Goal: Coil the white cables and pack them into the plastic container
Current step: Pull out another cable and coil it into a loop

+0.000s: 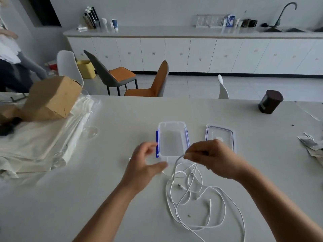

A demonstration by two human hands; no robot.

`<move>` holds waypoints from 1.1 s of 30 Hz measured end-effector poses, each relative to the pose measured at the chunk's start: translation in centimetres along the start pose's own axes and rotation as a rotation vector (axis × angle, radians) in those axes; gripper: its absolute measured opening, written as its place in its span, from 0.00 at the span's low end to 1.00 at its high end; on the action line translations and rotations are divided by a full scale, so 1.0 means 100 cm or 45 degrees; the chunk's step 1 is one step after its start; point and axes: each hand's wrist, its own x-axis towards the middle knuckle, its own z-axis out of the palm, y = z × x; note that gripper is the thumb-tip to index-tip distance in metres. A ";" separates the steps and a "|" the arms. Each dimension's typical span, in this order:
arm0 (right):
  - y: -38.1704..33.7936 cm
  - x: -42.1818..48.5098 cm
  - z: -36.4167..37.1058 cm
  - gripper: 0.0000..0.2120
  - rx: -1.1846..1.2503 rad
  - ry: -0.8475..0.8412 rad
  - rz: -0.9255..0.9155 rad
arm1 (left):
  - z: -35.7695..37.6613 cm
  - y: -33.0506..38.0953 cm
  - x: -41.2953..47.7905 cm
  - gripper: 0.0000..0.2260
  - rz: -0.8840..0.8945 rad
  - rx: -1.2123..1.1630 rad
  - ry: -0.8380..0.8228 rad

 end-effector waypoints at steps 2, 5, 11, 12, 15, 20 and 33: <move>-0.016 0.006 -0.001 0.05 0.023 -0.094 -0.050 | 0.006 0.023 0.004 0.28 0.229 0.171 -0.330; -0.033 0.016 -0.012 0.07 0.038 0.024 -0.213 | 0.014 0.046 0.005 0.12 0.104 0.003 -0.712; -0.042 0.027 -0.024 0.08 0.197 0.483 -0.160 | 0.010 0.053 -0.001 0.19 0.072 -0.308 -0.790; -0.040 0.029 -0.025 0.09 0.310 0.594 -0.105 | 0.007 0.053 0.000 0.18 0.070 -0.316 -0.810; -0.031 0.036 -0.031 0.12 0.675 0.916 0.046 | -0.002 0.049 0.002 0.16 0.001 -0.324 -0.925; 0.021 0.038 -0.040 0.13 0.625 1.168 0.327 | -0.007 0.037 -0.004 0.12 -0.069 -0.825 -0.941; 0.096 0.007 0.012 0.10 0.055 0.416 0.709 | -0.008 0.047 -0.001 0.17 -0.216 -1.540 -0.875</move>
